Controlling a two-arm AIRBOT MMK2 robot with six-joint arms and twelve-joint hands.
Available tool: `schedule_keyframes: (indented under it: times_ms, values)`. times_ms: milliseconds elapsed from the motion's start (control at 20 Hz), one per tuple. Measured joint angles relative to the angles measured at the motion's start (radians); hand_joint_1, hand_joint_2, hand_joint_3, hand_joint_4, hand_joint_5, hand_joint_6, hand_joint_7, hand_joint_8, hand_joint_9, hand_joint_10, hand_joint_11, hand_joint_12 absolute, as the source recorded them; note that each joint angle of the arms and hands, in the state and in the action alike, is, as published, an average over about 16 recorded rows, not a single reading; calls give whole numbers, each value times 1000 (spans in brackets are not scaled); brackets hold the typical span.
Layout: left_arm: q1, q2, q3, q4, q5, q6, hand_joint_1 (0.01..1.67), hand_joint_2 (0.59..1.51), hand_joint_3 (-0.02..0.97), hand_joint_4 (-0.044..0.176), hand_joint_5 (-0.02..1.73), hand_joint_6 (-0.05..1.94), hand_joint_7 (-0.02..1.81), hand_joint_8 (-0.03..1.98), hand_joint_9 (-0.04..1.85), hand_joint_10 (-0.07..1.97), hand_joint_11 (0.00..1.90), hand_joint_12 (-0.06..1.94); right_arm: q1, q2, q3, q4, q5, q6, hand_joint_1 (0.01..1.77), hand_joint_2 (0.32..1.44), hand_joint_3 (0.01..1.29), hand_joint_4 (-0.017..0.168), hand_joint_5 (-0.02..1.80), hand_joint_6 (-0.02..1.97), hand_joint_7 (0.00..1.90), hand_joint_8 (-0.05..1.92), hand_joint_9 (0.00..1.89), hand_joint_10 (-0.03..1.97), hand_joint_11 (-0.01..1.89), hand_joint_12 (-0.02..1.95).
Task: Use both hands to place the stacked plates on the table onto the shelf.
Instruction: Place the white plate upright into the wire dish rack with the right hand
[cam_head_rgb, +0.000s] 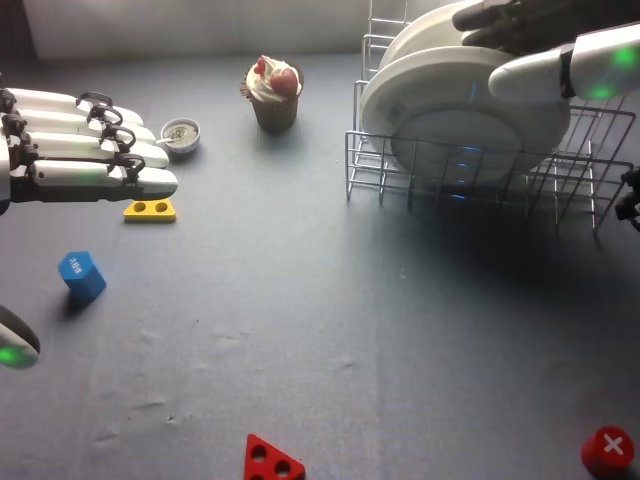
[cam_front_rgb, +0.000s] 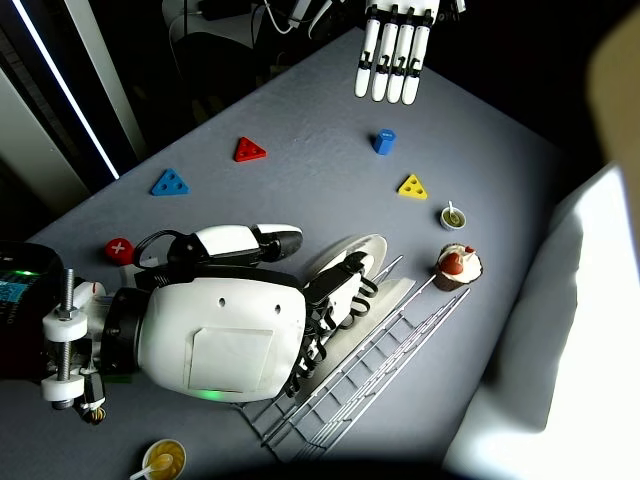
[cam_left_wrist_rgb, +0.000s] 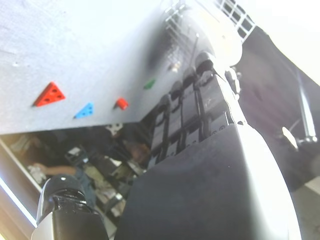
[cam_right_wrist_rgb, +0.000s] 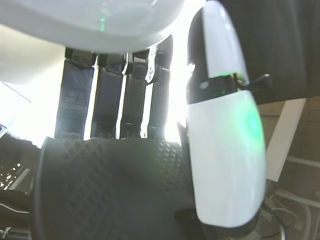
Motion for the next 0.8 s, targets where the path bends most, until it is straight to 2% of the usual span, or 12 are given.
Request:
schedule_keyframes:
  times_ms: [150,450,800]
  values:
    - [0,0,0,0,0,0,162,898,1,2,74,19,102,7,113,6,153,12,22,5,-11,-12,1,0,1239,984,13,-4,818,16,859,17,939,12,981,67]
    - [0,0,-1,0,-1,-2,164,899,1,2,70,19,104,7,114,6,151,12,83,31,-54,-131,24,-42,1210,963,13,-4,821,11,845,16,920,12,967,63]
    - [0,0,-1,0,-3,-6,169,899,1,2,68,18,99,7,106,6,143,13,122,98,-166,-288,116,-338,1176,951,13,-4,807,11,828,15,899,12,958,59]
